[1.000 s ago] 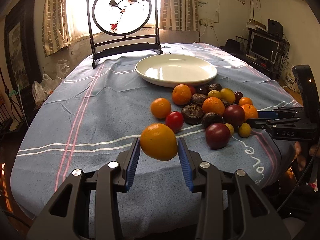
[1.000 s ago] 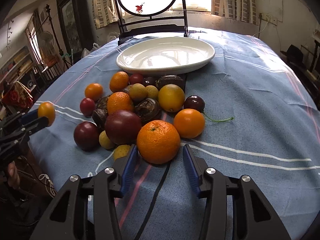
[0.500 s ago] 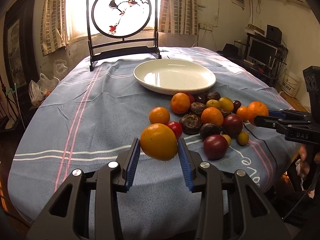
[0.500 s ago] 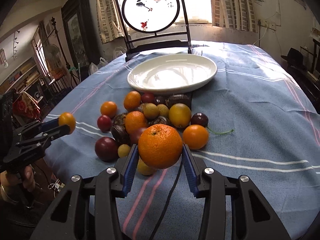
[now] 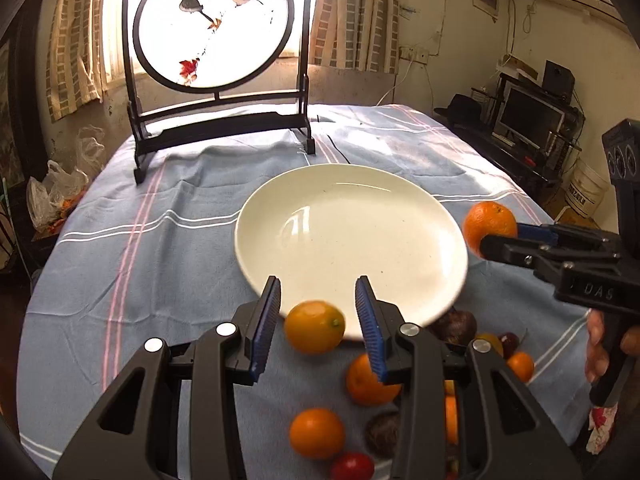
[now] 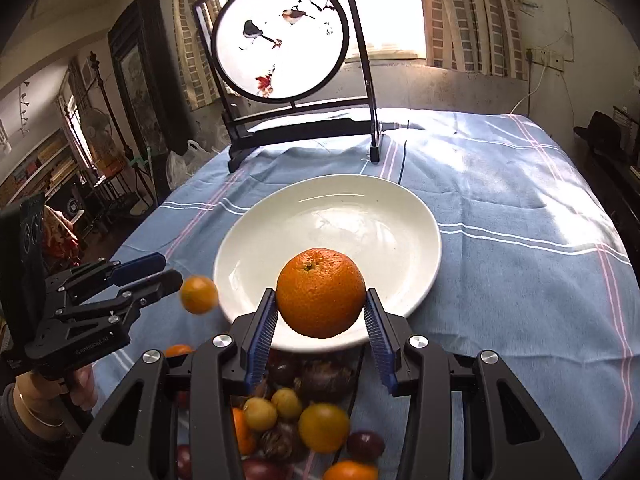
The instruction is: Organize fruits
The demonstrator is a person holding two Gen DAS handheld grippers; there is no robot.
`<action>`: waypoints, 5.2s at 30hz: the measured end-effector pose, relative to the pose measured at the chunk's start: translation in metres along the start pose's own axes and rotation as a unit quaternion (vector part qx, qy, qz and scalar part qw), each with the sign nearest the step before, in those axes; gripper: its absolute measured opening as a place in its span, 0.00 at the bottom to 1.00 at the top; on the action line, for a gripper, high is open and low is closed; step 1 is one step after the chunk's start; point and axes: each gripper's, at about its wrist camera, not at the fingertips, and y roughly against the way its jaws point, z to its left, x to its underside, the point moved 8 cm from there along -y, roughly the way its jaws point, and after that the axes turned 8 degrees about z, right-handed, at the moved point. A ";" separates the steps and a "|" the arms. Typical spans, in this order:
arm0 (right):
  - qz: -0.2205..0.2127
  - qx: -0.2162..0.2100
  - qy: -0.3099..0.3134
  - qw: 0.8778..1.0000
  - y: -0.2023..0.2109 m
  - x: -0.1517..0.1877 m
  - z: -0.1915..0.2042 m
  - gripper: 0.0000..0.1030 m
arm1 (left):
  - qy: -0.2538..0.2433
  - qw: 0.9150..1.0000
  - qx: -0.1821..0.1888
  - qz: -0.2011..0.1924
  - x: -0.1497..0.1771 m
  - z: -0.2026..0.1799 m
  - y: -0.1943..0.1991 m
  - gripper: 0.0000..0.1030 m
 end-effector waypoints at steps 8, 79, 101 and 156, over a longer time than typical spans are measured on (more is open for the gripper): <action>0.021 0.052 -0.018 0.998 -0.051 -0.036 -0.023 0.71 | 0.010 0.999 -0.029 0.034 -0.042 0.015 -0.056 0.50; 0.062 -0.074 0.147 0.984 0.047 0.165 0.111 0.72 | -0.049 0.994 -0.081 0.051 0.081 0.070 0.001 0.40; 0.051 -0.047 0.161 0.985 0.035 0.160 0.132 0.37 | -0.045 0.996 -0.060 0.038 0.096 0.062 0.024 0.40; 0.039 -0.041 0.154 0.986 0.033 0.124 0.082 0.45 | -0.196 0.980 -0.007 0.039 0.103 -0.051 0.024 0.51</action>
